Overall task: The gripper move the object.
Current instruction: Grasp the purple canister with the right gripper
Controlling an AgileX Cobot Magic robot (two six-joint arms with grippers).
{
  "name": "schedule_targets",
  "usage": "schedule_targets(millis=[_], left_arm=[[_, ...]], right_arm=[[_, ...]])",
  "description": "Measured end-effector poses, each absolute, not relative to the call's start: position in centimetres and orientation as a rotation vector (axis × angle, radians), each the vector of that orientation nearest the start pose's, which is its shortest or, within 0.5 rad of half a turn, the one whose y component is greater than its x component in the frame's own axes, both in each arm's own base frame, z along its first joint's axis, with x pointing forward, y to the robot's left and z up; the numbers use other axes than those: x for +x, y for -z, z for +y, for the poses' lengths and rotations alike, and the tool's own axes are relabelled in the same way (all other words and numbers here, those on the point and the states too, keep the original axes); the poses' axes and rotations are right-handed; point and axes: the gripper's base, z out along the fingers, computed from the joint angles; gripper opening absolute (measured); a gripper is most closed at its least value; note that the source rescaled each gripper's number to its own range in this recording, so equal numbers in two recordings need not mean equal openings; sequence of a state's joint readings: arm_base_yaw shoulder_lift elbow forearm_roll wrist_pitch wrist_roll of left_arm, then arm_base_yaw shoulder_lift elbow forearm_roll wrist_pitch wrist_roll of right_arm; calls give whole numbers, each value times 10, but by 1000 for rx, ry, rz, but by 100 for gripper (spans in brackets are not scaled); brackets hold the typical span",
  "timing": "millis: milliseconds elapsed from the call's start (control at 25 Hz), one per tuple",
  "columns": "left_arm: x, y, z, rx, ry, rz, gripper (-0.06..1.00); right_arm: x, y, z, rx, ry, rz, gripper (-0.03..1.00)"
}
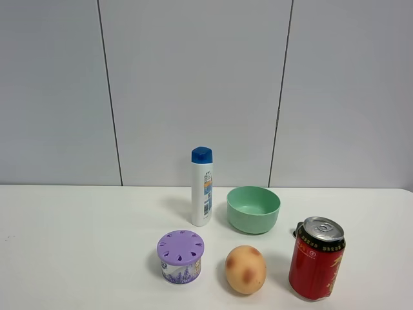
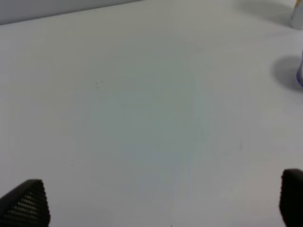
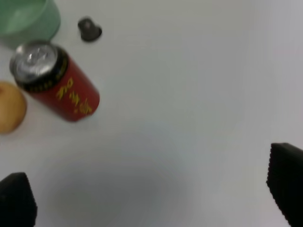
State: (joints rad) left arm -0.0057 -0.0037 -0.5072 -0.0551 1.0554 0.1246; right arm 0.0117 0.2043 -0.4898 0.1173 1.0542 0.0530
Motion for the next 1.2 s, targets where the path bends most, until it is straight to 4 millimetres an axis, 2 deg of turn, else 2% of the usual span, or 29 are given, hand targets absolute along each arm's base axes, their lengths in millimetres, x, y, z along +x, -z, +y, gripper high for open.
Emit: schedule_targets(millis=[120, 360, 600, 960, 1080, 1200], left_arm=[[-6, -280, -4, 135, -9, 2022, 100], [-6, -280, -4, 135, -9, 2022, 100], [-6, -280, -4, 135, -9, 2022, 100], [-6, -280, -4, 135, -9, 2022, 100], [-6, -280, -4, 135, -9, 2022, 100], [-6, -280, -4, 135, -9, 2022, 100]], right_arm=[[38, -283, 15, -59, -200, 2250, 100], [56, -348, 24, -174, -273, 1966, 100], [88, -394, 39, -280, -446, 1930, 100], [148, -418, 50, -441, -541, 2008, 100], [164, -421, 55, -471, -600, 2033, 100], [175, -417, 68, -555, -660, 2063, 100]])
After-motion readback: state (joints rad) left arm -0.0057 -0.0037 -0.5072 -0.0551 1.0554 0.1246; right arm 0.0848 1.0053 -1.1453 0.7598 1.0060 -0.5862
